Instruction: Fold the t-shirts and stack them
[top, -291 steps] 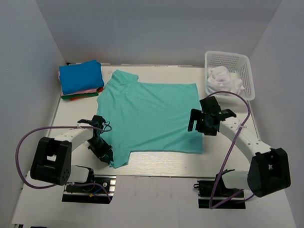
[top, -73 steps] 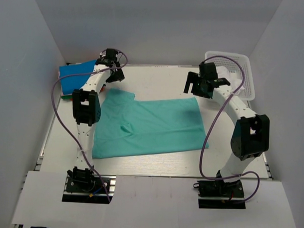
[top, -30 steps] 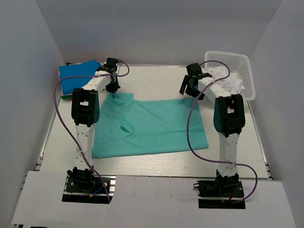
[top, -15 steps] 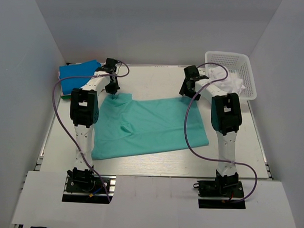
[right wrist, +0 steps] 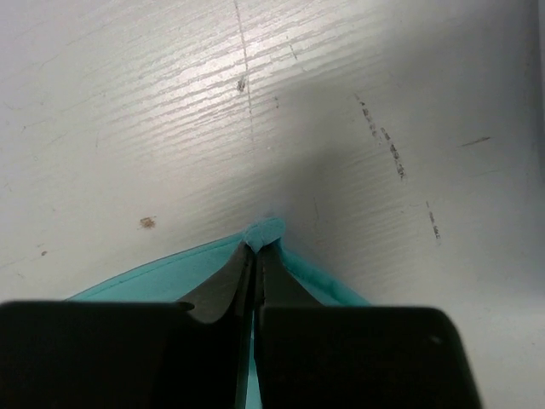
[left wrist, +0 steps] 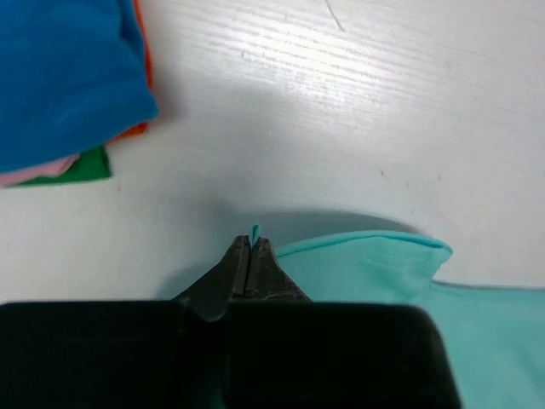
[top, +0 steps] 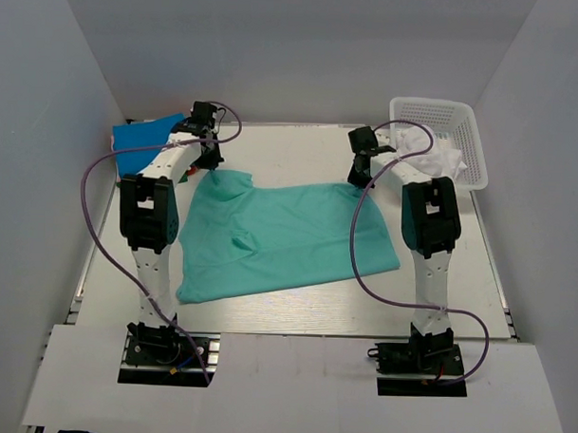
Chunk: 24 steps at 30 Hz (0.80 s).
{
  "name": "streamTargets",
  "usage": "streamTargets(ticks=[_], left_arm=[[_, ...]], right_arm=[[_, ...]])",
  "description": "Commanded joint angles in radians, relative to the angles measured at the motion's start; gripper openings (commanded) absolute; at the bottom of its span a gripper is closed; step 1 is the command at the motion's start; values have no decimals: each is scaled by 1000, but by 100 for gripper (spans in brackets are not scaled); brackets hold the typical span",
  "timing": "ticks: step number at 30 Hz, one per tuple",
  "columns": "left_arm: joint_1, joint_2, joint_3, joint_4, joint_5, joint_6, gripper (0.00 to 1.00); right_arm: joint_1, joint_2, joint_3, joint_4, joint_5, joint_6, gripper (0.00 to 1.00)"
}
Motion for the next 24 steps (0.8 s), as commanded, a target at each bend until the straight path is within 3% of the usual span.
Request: streamTargets(ticks=[1, 11, 24], left_arm=[[-1, -174, -59, 49, -5, 2, 0], [-21, -386, -339, 92, -5, -72, 0], [-21, -783, -743, 167, -27, -193, 0]], right_arm=[[14, -95, -54, 13, 39, -44, 0], [37, -321, -298, 208, -33, -131, 0], [34, -513, -478, 260, -50, -171, 0]])
